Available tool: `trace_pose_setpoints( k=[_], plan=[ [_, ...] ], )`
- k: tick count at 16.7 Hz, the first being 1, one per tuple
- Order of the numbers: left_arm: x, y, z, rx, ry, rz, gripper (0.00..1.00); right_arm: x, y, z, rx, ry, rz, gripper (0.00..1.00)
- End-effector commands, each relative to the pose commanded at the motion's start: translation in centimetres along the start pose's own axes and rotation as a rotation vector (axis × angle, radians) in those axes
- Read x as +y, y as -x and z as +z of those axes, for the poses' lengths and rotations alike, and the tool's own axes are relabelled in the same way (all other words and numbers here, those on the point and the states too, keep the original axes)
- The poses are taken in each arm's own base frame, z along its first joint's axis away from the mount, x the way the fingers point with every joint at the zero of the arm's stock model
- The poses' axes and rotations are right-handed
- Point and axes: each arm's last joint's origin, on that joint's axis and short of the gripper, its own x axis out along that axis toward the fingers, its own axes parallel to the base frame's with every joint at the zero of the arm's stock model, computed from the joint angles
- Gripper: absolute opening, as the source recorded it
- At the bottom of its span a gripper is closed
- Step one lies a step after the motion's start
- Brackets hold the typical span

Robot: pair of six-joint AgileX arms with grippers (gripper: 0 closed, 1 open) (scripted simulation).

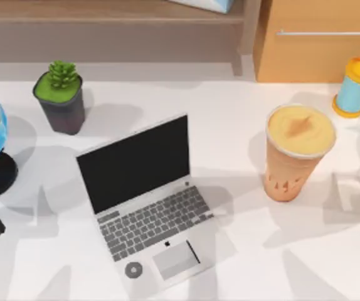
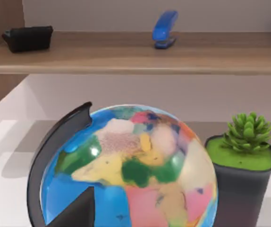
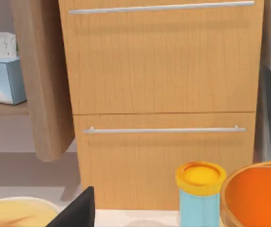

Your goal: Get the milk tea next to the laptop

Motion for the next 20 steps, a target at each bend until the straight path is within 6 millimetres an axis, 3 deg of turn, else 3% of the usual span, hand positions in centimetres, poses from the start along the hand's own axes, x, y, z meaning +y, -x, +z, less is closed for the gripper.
trace_pose_setpoints(
  k=[5, 8, 13, 17, 20],
  plan=[
    [0.0, 0.0, 0.0, 0.000, 0.000, 0.000, 1.00, 4.5, -2.5, 1.0, -0.035, -0.078, 0.074, 1.00],
    [0.0, 0.0, 0.0, 0.000, 0.000, 0.000, 1.00, 8.0, -3.6, 0.1, -0.027, -0.117, 0.086, 1.00],
    [0.0, 0.0, 0.0, 0.000, 0.000, 0.000, 1.00, 12.5, -3.6, -4.4, 0.053, -0.095, 0.024, 1.00],
    [0.0, 0.0, 0.0, 0.000, 0.000, 0.000, 1.00, 13.9, -2.6, -8.6, 0.120, -0.007, -0.059, 1.00],
    [0.0, 0.0, 0.0, 0.000, 0.000, 0.000, 1.00, 14.3, -2.0, -10.4, 0.146, 0.050, -0.099, 1.00]
  ],
)
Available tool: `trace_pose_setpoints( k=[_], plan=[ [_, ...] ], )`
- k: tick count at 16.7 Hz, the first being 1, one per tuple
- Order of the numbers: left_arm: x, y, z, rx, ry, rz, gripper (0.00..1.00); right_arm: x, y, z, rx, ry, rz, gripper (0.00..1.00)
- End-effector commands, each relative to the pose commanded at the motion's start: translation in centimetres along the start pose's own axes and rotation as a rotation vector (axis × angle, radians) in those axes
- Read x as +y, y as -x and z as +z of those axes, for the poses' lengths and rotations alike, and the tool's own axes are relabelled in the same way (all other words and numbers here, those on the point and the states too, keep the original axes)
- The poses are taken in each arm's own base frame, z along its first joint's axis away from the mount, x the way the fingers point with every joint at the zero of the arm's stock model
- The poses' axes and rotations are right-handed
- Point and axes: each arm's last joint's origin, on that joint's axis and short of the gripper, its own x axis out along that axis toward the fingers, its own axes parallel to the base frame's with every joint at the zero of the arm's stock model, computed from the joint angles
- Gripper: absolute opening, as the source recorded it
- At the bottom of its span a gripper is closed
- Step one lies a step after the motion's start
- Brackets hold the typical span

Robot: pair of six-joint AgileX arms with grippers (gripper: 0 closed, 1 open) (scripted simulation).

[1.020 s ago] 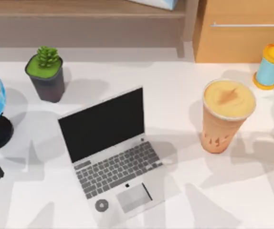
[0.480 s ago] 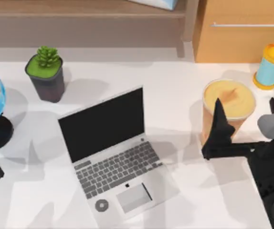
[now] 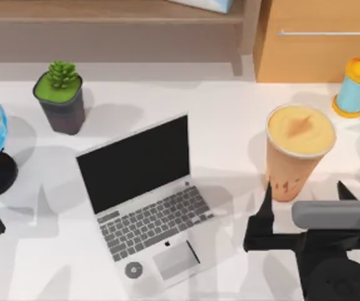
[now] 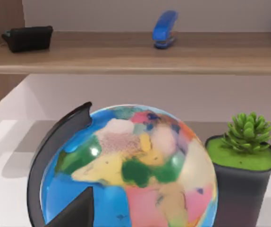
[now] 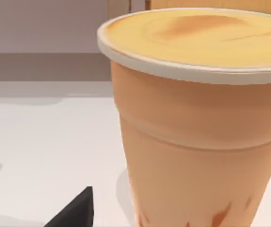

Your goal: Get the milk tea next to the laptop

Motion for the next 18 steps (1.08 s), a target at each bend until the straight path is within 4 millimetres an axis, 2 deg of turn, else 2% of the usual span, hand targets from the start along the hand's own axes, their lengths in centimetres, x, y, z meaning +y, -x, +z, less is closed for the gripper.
trace_pose_setpoints(
  k=[8, 11, 15, 18],
  plan=[
    [0.0, 0.0, 0.0, 0.000, 0.000, 0.000, 1.00, 0.1, -0.4, -0.4, 0.006, 0.016, -0.013, 1.00],
    [0.0, 0.0, 0.0, 0.000, 0.000, 0.000, 1.00, 0.5, -2.8, -0.3, 0.006, 0.015, -0.010, 1.00],
    [0.0, 0.0, 0.0, 0.000, 0.000, 0.000, 1.00, 0.1, -6.9, -0.4, 0.006, 0.014, -0.011, 1.00],
    [0.0, 0.0, 0.0, 0.000, 0.000, 0.000, 1.00, 0.0, -7.9, -0.5, 0.006, 0.015, -0.010, 1.00]
  ],
)
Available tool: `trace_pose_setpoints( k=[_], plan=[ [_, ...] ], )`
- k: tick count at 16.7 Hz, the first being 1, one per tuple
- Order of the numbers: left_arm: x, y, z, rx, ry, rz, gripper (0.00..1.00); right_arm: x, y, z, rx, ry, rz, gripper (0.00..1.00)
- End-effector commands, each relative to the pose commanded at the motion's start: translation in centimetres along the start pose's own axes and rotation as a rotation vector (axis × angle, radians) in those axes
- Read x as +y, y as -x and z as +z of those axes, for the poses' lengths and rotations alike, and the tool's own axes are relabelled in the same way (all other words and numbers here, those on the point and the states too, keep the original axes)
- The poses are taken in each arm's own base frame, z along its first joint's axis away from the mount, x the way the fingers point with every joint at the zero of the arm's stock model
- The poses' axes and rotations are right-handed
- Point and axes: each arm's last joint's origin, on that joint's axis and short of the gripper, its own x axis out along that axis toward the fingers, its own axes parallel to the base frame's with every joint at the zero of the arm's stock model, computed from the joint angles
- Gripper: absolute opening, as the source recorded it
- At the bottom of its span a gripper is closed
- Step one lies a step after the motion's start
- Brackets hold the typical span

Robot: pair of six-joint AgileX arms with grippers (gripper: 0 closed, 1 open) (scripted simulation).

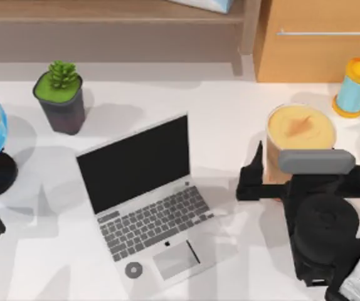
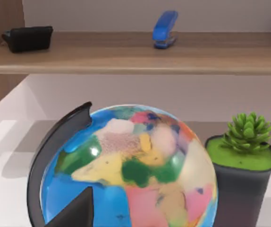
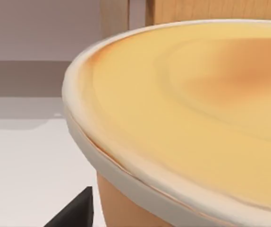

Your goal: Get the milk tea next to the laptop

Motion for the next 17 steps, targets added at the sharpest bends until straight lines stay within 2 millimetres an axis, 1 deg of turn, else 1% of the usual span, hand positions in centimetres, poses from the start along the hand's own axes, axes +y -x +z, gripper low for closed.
trace_pose_setpoints(
  k=[2, 15, 16, 17],
  plan=[
    [0.00, 0.00, 0.00, 0.000, 0.000, 0.000, 1.00, 0.00, 0.00, 0.00, 0.000, 0.000, 0.000, 1.00],
    [0.00, 0.00, 0.00, 0.000, 0.000, 0.000, 1.00, 0.00, 0.00, 0.00, 0.000, 0.000, 0.000, 0.02],
    [0.00, 0.00, 0.00, 0.000, 0.000, 0.000, 1.00, 0.00, 0.00, 0.00, 0.000, 0.000, 0.000, 0.00],
    [0.00, 0.00, 0.00, 0.000, 0.000, 0.000, 1.00, 0.00, 0.00, 0.00, 0.000, 0.000, 0.000, 0.00]
  ],
)
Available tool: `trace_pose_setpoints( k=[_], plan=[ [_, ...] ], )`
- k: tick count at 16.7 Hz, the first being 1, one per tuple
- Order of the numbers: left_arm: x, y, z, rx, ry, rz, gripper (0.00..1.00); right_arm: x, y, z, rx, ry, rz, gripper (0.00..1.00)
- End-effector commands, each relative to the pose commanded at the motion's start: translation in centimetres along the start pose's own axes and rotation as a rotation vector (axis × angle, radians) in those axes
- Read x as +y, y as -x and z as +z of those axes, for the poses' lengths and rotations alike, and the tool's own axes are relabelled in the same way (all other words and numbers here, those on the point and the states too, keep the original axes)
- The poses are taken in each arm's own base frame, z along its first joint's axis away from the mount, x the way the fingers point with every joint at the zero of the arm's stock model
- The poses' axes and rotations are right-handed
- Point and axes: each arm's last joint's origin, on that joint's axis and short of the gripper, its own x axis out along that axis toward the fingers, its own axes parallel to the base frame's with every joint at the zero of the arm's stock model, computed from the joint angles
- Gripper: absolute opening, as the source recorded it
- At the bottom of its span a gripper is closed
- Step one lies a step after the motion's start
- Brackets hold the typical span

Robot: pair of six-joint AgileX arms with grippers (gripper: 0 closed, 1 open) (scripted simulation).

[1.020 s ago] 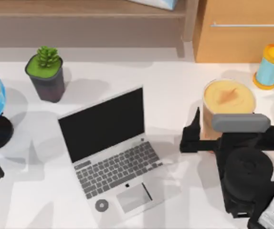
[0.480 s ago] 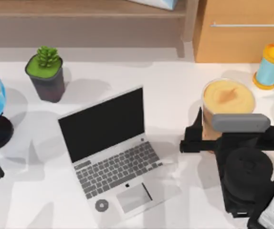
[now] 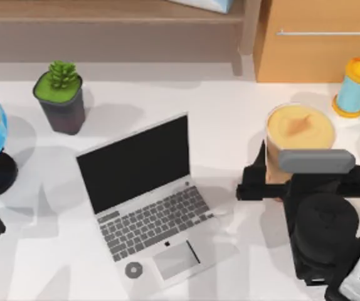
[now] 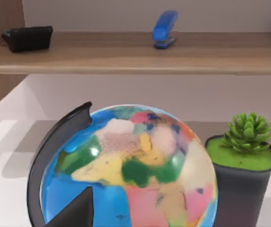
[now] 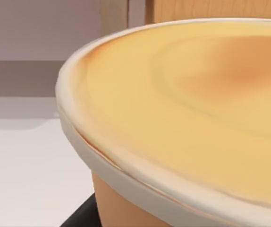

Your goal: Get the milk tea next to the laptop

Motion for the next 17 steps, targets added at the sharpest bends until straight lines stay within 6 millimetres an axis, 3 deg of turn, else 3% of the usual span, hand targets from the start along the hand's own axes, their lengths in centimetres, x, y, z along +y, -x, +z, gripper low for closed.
trace_pose_setpoints(
  k=[17],
  plan=[
    [0.0, 0.0, 0.0, 0.000, 0.000, 0.000, 1.00, 0.0, 0.1, 1.0, 0.000, -0.003, 0.000, 0.00]
  ],
)
